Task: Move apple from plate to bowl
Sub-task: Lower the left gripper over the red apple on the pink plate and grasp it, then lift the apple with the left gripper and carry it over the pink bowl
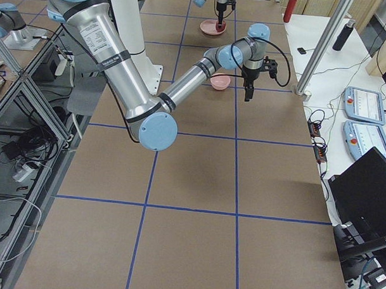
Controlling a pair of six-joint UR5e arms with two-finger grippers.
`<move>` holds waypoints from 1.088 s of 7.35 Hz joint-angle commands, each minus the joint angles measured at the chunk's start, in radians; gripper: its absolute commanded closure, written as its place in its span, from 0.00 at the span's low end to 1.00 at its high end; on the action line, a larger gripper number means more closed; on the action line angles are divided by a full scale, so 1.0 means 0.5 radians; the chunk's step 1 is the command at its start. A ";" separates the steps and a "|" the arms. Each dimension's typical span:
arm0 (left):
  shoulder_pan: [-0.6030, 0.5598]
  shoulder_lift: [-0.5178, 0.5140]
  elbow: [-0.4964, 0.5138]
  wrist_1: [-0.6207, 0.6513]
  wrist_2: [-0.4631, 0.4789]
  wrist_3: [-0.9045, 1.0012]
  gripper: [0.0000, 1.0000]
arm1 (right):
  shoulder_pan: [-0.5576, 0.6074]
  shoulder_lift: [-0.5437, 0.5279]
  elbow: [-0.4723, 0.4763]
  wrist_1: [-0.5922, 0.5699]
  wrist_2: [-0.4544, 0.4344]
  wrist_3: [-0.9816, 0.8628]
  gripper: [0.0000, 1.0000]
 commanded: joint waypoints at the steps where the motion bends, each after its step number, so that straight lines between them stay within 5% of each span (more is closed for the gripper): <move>1: -0.087 0.008 -0.297 0.238 -0.114 0.002 1.00 | 0.017 -0.005 0.001 0.000 0.037 0.000 0.00; 2: -0.078 -0.047 -0.493 0.586 -0.108 0.002 1.00 | 0.024 -0.015 0.001 0.000 0.043 0.000 0.00; 4: -0.039 -0.581 -0.596 1.246 -0.084 -0.080 1.00 | 0.030 -0.018 0.001 0.003 0.043 -0.003 0.00; 6: 0.343 -1.057 -0.380 1.329 0.126 -0.648 1.00 | 0.030 -0.024 0.001 0.006 0.043 -0.003 0.00; 8: 0.562 -1.454 0.012 1.030 0.229 -1.171 1.00 | 0.030 -0.057 0.004 0.006 0.037 -0.033 0.00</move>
